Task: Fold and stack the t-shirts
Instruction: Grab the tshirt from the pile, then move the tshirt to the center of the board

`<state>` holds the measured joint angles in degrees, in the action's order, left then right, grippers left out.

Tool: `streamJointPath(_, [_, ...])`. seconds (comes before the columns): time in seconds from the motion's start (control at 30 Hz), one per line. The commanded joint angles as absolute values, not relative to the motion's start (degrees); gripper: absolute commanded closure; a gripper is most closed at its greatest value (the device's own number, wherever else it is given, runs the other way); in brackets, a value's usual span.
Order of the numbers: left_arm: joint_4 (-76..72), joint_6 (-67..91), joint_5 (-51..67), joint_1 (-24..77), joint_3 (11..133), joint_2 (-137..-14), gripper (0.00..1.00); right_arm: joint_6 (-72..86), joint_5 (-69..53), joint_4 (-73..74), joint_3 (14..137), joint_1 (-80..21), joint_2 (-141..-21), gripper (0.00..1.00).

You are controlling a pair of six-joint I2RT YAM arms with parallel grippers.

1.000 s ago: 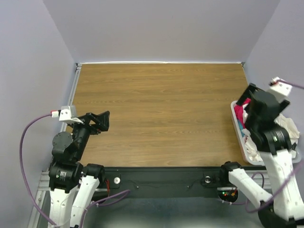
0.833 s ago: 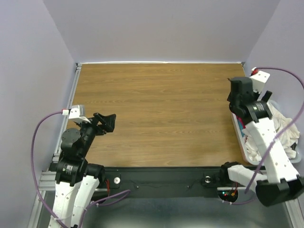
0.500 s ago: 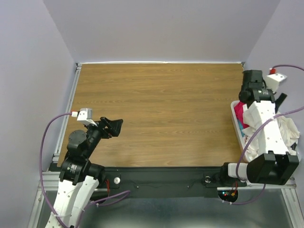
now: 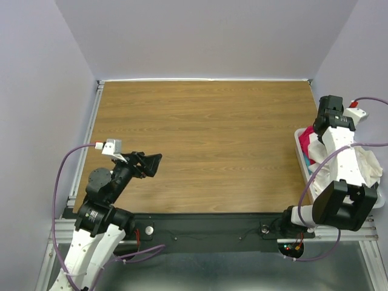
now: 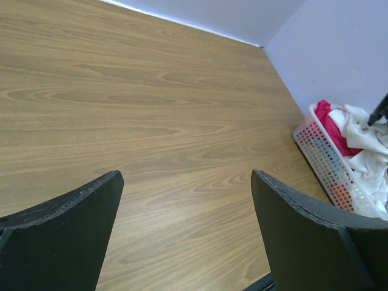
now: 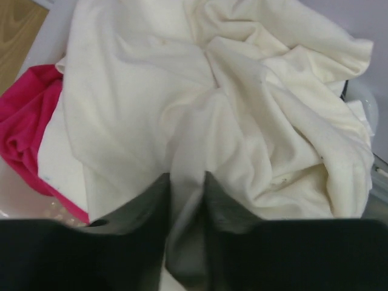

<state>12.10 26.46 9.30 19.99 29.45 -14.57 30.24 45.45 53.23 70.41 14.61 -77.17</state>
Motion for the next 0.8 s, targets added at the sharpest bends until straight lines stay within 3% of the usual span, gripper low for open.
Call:
streamJointPath(0.0, [8.96,26.54,9.14,20.83,28.92,-15.64,0.02,30.41,38.69,51.86,71.19,14.94,-73.83,0.74])
streamJointPath(0.03, [8.88,26.46,9.05,21.0,28.92,-15.73,0.02,29.71,37.19,51.94,72.41,14.94,-72.96,0.93])
streamJointPath(0.07, [9.05,26.54,9.05,21.01,28.92,-15.82,0.02,28.23,35.87,51.86,73.29,14.94,-72.6,0.99])
streamJointPath(0.23, [9.14,26.72,8.79,21.36,28.92,-16.17,0.02,26.02,26.29,54.57,85.66,14.07,-71.72,0.99])
streamJointPath(0.3, [9.14,26.72,8.88,21.45,28.92,-16.26,0.02,25.31,23.66,57.2,96.82,12.49,-74.43,0.99])
streamJointPath(0.5, [9.23,26.81,8.7,21.62,29.0,-16.87,0.02,24.7,22.42,64.33,132.28,-3.85,-89.69,0.99])
streamJointPath(0.57, [9.23,26.81,8.61,21.71,29.0,-16.96,0.02,24.35,21.19,64.25,139.01,-9.91,-93.67,0.99])
streamJointPath(0.67, [9.49,26.89,8.35,21.8,29.0,-17.14,0.02,24.0,15.05,59.26,142.74,-16.32,-97.47,0.99])
streamJointPath(0.77, [9.67,26.89,8.09,21.88,29.09,-17.4,0.02,24.43,0.74,44.26,131.55,-20.02,-94.24,0.99])
